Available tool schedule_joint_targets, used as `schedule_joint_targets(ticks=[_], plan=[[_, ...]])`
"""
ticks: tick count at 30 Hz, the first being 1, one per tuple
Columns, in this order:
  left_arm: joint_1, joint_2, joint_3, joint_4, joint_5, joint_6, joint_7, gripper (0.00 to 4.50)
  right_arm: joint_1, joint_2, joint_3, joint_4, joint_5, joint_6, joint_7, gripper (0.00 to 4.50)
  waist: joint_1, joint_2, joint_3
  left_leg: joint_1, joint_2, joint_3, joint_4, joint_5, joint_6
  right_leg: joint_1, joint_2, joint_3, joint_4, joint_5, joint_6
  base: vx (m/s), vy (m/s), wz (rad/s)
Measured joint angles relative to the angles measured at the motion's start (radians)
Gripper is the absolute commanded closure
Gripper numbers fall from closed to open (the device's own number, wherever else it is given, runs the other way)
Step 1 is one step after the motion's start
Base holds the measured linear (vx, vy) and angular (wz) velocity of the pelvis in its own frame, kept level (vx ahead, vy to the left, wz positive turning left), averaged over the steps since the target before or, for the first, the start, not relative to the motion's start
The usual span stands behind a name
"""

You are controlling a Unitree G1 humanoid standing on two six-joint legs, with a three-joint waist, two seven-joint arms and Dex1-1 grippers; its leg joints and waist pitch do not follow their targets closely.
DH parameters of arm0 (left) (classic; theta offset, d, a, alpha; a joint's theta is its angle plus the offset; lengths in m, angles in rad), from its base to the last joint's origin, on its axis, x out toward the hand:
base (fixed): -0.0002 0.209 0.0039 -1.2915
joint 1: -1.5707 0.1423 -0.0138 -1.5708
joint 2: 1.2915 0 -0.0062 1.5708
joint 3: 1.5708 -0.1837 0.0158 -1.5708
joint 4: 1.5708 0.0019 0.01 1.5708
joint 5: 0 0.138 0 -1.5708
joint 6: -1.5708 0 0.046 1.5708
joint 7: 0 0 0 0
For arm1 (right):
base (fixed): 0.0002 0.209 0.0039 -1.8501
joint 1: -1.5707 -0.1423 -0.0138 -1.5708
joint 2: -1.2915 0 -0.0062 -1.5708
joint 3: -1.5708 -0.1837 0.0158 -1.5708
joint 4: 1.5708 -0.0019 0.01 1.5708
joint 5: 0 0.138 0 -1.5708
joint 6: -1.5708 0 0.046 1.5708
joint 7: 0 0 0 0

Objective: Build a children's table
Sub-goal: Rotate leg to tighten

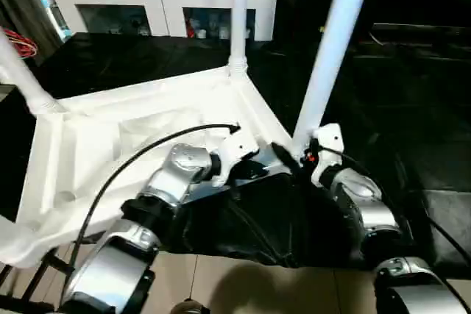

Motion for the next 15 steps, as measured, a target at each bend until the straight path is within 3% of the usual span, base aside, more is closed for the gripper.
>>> schedule_joint_targets(ticks=[8,13,15], plan=[[0.006,0.072,-0.019,-0.015,-0.016,-0.049,-0.167,4.50,0.059,-0.138,0.089,-0.140,0.034,0.036,0.351,0.65,0.014,0.001,0.000,0.000,0.000,0.000,0.001,0.000,0.000,0.000,0.000,0.000,0.000,0.000,0.000,0.000,0.000,0.00],[0.003,0.099,-0.033,-0.014,-0.020,-0.081,-0.234,4.50,0.081,-0.179,0.127,-0.208,0.063,0.083,0.488,0.65,0.025,0.001,0.000,-0.001,0.001,0.000,0.001,0.000,0.000,-0.001,0.000,0.000,0.000,0.000,0.000,0.000,0.000,0.00],[-0.002,0.109,-0.041,-0.008,-0.020,-0.094,-0.259,4.50,0.084,-0.190,0.146,-0.225,0.062,0.090,0.520,0.92,0.028,0.000,0.000,-0.001,0.001,0.000,0.001,0.000,0.000,-0.001,0.000,-0.001,0.000,0.000,0.000,0.000,0.000,0.00]])
